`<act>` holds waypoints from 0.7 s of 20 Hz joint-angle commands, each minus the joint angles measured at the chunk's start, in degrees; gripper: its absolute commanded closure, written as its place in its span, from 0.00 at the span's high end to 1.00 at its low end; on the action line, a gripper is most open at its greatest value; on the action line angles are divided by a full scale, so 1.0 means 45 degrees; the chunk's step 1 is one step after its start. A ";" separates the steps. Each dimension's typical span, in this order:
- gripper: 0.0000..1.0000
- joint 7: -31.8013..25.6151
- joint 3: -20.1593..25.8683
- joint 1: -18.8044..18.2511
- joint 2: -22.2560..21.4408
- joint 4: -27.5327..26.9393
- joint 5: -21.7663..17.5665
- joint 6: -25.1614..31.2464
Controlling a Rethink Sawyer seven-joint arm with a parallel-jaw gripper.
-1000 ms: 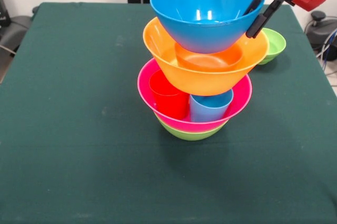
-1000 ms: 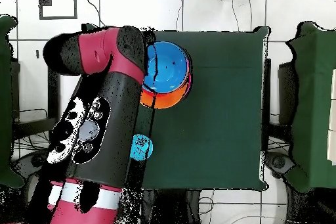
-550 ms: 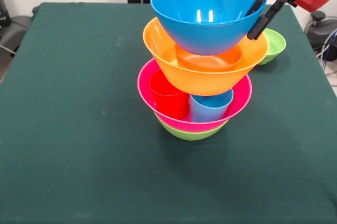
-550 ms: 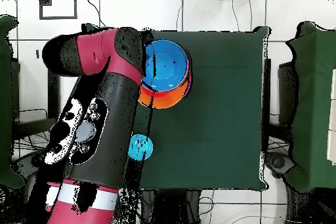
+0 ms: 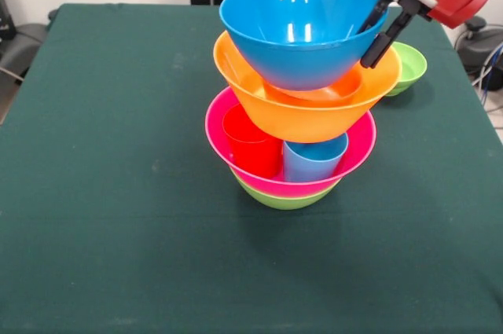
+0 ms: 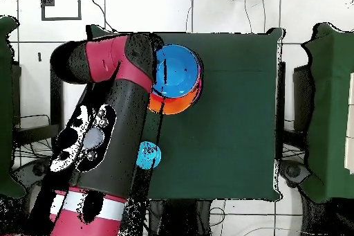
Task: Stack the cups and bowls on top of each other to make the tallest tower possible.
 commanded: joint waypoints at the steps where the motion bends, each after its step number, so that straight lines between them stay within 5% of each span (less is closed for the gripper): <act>1: 0.00 0.3183 0.0606 0.0281 0.0160 0.1233 0.0186 -0.0549; 14: 0.00 0.3128 0.0535 0.0473 0.0150 0.1449 0.0328 -0.0526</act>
